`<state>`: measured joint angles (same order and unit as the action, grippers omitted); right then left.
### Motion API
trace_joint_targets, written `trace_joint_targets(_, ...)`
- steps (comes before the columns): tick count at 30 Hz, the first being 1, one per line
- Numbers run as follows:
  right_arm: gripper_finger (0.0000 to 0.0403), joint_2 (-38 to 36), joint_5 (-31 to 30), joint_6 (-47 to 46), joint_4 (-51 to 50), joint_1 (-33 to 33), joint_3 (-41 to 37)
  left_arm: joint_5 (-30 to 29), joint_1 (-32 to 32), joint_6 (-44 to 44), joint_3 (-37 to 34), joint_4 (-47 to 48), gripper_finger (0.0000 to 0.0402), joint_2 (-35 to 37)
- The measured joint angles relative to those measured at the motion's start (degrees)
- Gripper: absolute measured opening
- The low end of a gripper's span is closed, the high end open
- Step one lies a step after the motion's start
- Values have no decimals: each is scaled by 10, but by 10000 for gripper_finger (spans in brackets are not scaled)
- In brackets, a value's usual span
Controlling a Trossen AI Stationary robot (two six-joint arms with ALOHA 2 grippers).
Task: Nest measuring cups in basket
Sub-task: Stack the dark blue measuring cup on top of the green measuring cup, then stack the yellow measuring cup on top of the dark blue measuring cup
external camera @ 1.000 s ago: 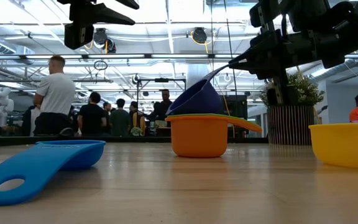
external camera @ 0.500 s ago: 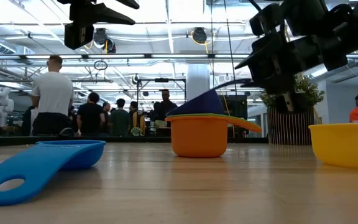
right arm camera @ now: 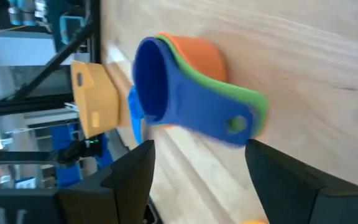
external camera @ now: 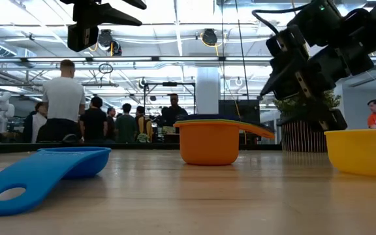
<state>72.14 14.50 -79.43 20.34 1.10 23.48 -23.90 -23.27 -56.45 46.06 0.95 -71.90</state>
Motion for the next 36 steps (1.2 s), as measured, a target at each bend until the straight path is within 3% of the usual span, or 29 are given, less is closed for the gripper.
trace_joint_targets(5, 247, -26, -42, 21, -60, -1, 0, 0, 0, 0, 0, 0, 106, 0)
trace_joint_targets(14, 247, -82, -40, 45, -78, -3, 0, 0, 0, 2, 0, 0, 106, 0)
trace_joint_targets(23, 247, -196, -38, 70, -148, -3, 0, 0, 0, 3, 0, 1, 106, 0)
trace_joint_targets(36, 217, -304, 28, 142, -319, 5, 0, 0, 0, -3, 0, 1, 106, 0)
